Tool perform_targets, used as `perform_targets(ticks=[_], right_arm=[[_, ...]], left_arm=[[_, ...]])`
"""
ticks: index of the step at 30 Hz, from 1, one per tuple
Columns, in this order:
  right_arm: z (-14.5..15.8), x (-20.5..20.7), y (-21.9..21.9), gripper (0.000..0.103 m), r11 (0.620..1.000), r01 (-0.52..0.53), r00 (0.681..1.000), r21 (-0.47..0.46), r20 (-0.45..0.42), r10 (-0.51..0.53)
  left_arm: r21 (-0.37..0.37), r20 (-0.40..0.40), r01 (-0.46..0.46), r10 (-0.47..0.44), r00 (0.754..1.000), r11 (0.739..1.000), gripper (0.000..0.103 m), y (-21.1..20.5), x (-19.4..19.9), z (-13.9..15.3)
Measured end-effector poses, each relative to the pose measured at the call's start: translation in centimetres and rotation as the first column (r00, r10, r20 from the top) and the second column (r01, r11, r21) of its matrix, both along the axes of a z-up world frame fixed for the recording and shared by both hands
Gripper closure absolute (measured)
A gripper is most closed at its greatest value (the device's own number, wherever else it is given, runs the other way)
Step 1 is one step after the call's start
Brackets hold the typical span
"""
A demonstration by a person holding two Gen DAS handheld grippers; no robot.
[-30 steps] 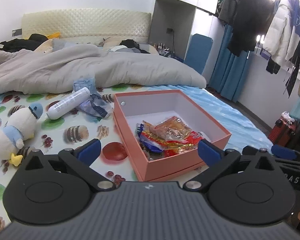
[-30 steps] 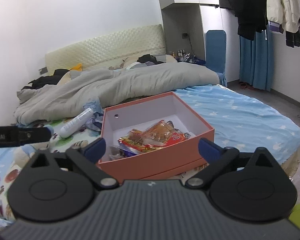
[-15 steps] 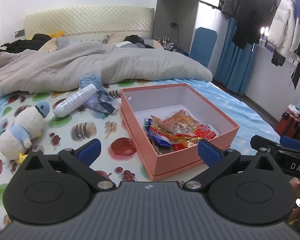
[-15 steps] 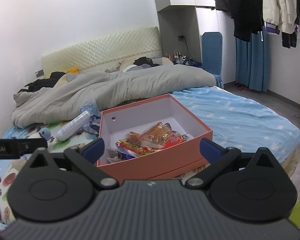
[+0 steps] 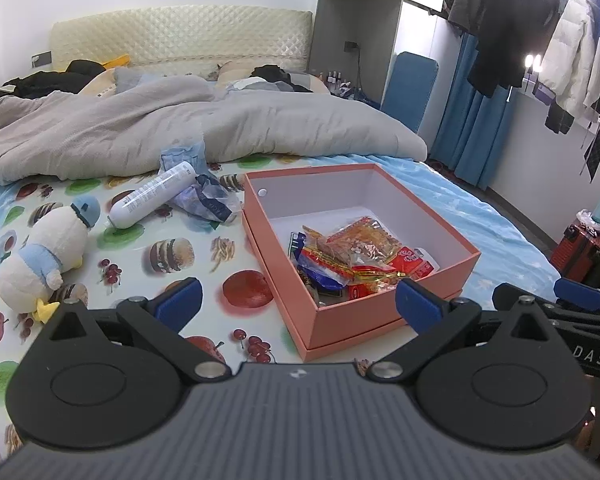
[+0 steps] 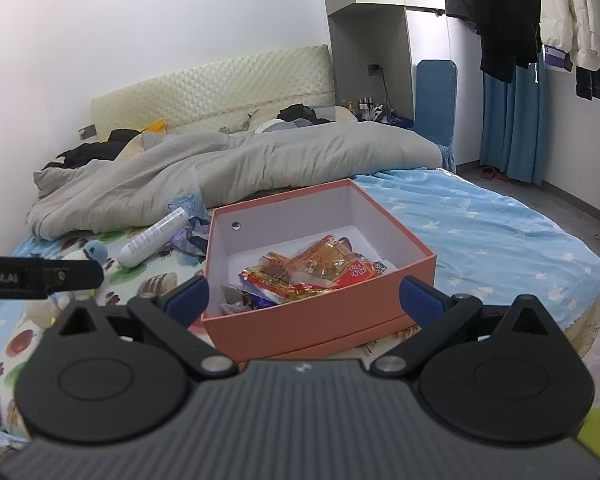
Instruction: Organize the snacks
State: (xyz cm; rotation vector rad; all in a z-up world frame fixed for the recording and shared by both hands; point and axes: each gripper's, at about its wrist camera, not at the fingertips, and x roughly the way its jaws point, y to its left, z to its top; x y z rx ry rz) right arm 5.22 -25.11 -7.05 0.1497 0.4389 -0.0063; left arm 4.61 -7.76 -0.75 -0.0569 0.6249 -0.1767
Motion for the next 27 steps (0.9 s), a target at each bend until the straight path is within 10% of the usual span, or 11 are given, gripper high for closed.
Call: perform_targets(ticks=[27], right_arm=[[-0.29,-0.07,-0.46,0.000,1.000,-0.005,1.000,-0.007,0.005,0.005]], left_arm=[[-0.009,-0.002,-0.004,0.004,1.000,1.000,0.000,0.13,0.13,-0.18]])
